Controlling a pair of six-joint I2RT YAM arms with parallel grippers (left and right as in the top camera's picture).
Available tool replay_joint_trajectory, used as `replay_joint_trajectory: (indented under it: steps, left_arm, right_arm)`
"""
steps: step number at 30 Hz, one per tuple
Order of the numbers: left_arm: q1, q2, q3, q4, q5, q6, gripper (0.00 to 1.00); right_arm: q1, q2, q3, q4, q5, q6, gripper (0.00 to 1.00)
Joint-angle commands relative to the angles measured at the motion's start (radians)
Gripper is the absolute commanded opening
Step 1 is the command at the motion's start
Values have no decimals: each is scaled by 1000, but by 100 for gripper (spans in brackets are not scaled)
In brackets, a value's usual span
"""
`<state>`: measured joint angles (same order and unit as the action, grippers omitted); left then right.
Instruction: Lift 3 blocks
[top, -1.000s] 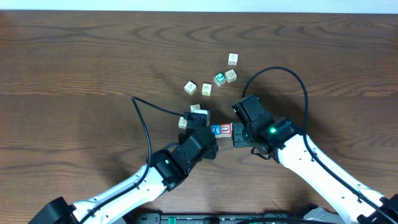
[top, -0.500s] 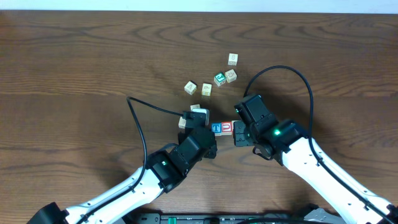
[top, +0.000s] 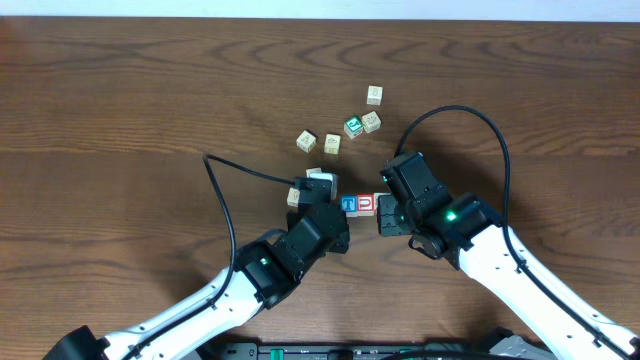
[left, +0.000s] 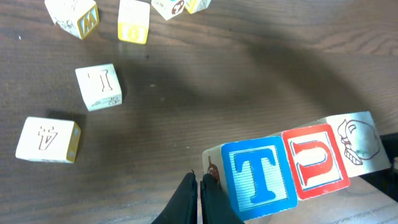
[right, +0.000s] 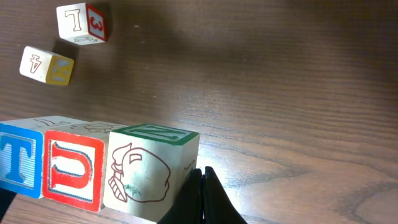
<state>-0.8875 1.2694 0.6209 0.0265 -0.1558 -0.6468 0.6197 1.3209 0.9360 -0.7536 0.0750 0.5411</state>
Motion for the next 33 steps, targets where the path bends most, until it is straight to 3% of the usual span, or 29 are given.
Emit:
replay_joint_trajectory:
  steps: [1, 33]
  left_arm:
    - [-37, -39, 116, 79, 188, 19, 7]
    - [-37, -95, 117, 78, 187, 33, 7]
  right_arm:
    - [69, -8, 51, 42, -342, -3, 2]
    - [69, -8, 105, 5, -342, -11, 1]
